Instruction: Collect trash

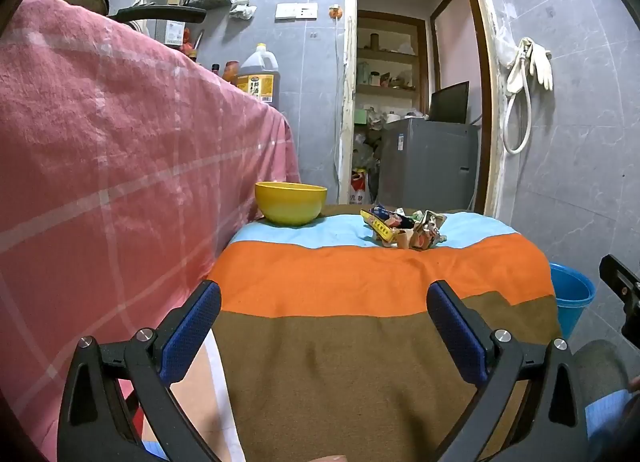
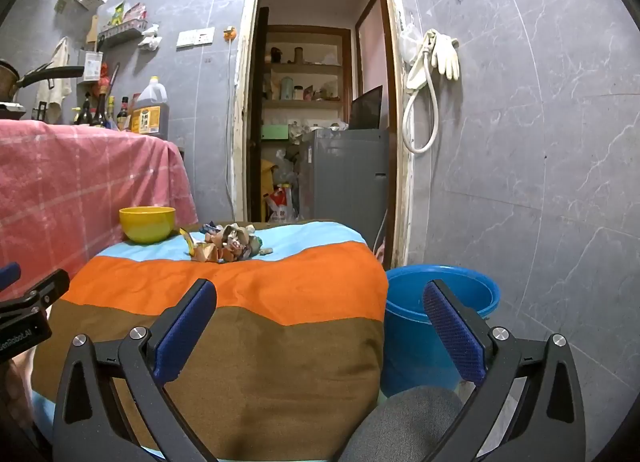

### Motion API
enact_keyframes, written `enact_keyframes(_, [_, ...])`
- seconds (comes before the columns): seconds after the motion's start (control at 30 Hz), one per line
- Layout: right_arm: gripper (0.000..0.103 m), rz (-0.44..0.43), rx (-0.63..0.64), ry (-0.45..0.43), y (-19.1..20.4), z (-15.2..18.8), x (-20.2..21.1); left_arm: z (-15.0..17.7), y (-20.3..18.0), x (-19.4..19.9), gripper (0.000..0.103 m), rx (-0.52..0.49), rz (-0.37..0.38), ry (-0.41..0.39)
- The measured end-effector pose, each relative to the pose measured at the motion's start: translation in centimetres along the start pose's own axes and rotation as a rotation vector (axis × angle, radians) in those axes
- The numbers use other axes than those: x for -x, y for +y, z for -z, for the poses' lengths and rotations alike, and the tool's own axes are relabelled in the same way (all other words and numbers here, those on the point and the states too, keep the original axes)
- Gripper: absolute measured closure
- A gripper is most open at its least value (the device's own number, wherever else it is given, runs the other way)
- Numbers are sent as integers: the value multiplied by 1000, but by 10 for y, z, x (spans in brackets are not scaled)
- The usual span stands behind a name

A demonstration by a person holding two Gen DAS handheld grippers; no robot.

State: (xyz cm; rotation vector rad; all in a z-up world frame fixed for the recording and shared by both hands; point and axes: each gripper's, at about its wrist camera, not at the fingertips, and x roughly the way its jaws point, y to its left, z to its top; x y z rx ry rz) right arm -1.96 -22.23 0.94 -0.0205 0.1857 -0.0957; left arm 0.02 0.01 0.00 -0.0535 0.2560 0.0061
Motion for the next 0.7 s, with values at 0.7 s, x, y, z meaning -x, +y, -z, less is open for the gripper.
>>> enact_keyframes(0.7, [0,-1,-1,6,-1,0,0,0,0,0,2,-2,0,-2])
